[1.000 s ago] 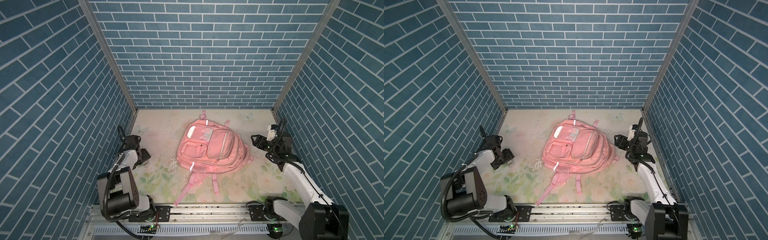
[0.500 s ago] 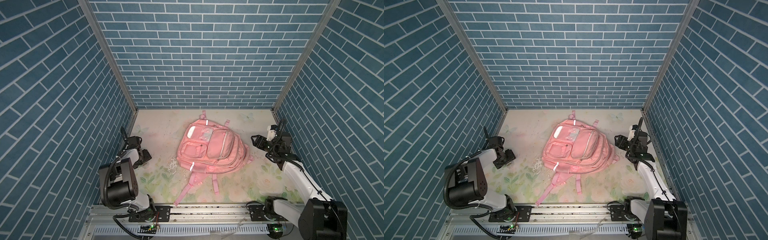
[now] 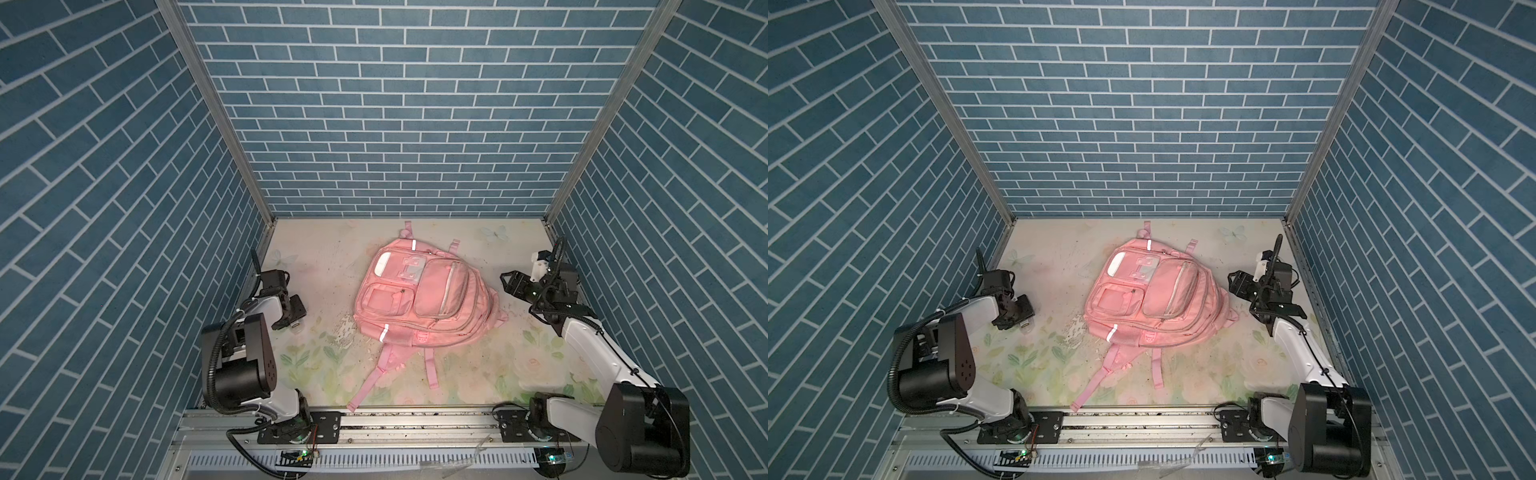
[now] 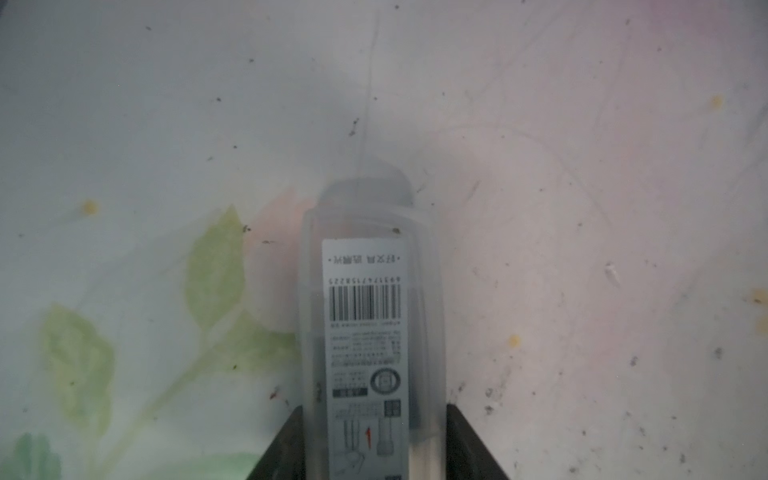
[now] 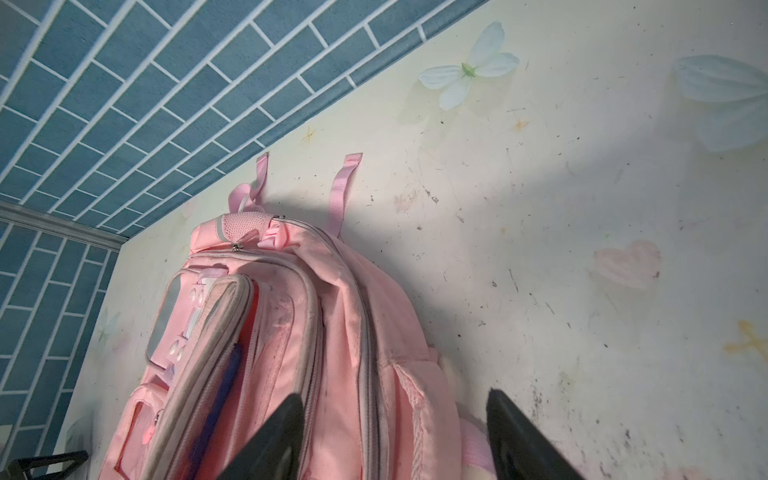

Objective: Pack the student bag
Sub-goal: 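Grasp the clear barcode-labelled box with the left gripper and lift it, then carry the clear box with the left gripper above the backpack pocket, then grasp the clear box with the right gripper while the left gripper releases it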

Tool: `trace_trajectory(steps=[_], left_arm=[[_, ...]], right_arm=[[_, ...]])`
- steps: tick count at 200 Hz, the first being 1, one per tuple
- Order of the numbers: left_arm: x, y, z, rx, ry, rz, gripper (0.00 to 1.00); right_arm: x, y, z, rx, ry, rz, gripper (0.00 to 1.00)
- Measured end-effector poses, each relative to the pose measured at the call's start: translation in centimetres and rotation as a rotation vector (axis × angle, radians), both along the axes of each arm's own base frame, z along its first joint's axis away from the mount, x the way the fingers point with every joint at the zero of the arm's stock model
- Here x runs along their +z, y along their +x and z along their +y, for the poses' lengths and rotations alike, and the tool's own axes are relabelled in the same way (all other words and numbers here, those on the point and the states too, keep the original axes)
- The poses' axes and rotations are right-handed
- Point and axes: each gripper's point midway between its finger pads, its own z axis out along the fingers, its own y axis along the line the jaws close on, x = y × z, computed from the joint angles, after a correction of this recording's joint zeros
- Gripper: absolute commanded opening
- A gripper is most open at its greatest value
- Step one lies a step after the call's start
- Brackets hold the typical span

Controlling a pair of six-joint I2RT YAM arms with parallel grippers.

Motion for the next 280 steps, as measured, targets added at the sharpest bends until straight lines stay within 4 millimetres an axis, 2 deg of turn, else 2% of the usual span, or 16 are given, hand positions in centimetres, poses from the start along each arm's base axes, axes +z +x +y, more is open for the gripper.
trace_trajectory(steps=[35,58,89,112,130,155,190,224,246,280], left_arm=[[0.0,0.1,-0.4,-0.013,0.006,0.002,0.39],[0.1,0.1,-1.6,-0.05,0.0,0.006,0.38],[0.5,-0.4,-5.0,-0.152,-0.023,0.032,0.35],[2.4,-0.2,-8.0,-0.247,-0.032,-0.001,0.34],[5.0,0.5,-10.6,-0.329,-0.026,-0.075,0.33],[9.0,1.3,-15.2,-0.463,-0.039,-0.196,0.31],[12.8,1.4,-20.9,-0.61,-0.074,-0.31,0.31],[16.6,0.9,-27.8,-0.765,-0.127,-0.424,0.31],[18.1,0.6,-32.1,-0.836,-0.177,-0.479,0.3],[18.4,-0.4,-37.1,-0.929,-0.216,-0.504,0.3]], right_arm=[[0.0,0.0,0.1,0.004,0.004,-0.001,0.69],[0.1,0.0,0.2,0.011,0.009,-0.001,0.69],[0.3,-0.1,0.6,0.03,0.027,-0.004,0.69],[1.1,0.1,0.9,0.04,0.043,-0.018,0.68],[2.1,0.4,1.2,0.05,0.071,-0.038,0.67],[3.6,0.7,2.2,0.077,0.141,-0.068,0.64],[5.1,1.3,3.9,0.126,0.232,-0.068,0.63],[7.4,1.4,7.8,0.224,0.281,-0.096,0.62],[8.2,1.5,10.0,0.27,0.332,-0.098,0.6],[8.8,1.0,13.5,0.329,0.407,-0.087,0.57]])
